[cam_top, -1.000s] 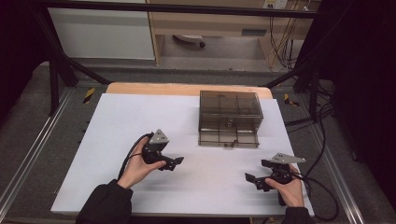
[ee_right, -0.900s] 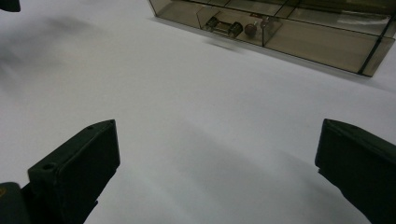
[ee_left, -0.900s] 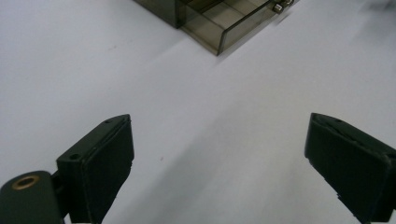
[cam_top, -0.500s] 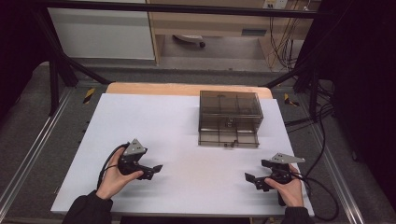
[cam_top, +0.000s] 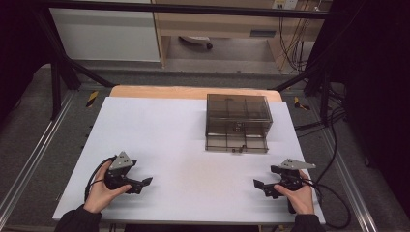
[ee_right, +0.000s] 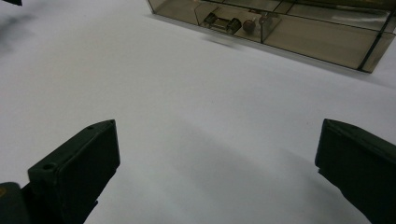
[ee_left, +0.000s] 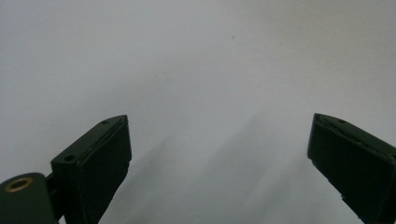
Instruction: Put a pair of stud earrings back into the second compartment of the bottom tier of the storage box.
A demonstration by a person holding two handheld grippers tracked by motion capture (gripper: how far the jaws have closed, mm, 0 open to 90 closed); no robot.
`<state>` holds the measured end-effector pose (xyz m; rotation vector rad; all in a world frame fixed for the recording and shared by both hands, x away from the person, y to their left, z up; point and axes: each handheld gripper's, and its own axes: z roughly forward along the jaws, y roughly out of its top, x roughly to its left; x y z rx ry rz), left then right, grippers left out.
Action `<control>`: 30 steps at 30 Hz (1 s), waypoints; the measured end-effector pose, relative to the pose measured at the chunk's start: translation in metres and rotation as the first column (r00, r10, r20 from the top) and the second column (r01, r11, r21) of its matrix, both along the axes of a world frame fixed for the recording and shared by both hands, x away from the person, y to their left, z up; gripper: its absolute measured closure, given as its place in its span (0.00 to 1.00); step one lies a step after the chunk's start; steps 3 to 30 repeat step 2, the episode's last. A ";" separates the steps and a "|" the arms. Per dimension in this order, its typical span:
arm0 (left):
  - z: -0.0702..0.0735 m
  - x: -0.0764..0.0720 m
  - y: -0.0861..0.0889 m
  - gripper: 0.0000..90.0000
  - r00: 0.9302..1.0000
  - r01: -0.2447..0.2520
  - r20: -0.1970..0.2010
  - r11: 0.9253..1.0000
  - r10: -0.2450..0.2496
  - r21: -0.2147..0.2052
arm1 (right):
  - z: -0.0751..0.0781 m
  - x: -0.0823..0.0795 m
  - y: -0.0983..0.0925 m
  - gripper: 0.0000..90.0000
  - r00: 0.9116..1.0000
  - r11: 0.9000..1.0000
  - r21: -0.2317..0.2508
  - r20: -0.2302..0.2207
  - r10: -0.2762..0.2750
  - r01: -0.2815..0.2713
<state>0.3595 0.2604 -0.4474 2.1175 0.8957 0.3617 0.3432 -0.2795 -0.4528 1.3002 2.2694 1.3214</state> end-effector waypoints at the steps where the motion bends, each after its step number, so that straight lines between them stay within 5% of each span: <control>1: 0.000 0.000 0.002 0.07 1.000 -0.006 0.000 1.000 0.006 -0.002 | 0.000 0.000 0.000 0.01 1.000 1.000 -0.003 0.003 0.003 -0.003; 30: 0.000 0.000 0.003 0.07 1.000 -0.007 -0.001 1.000 0.007 -0.006 | 0.000 0.000 0.000 0.01 1.000 1.000 -0.002 0.002 0.002 -0.001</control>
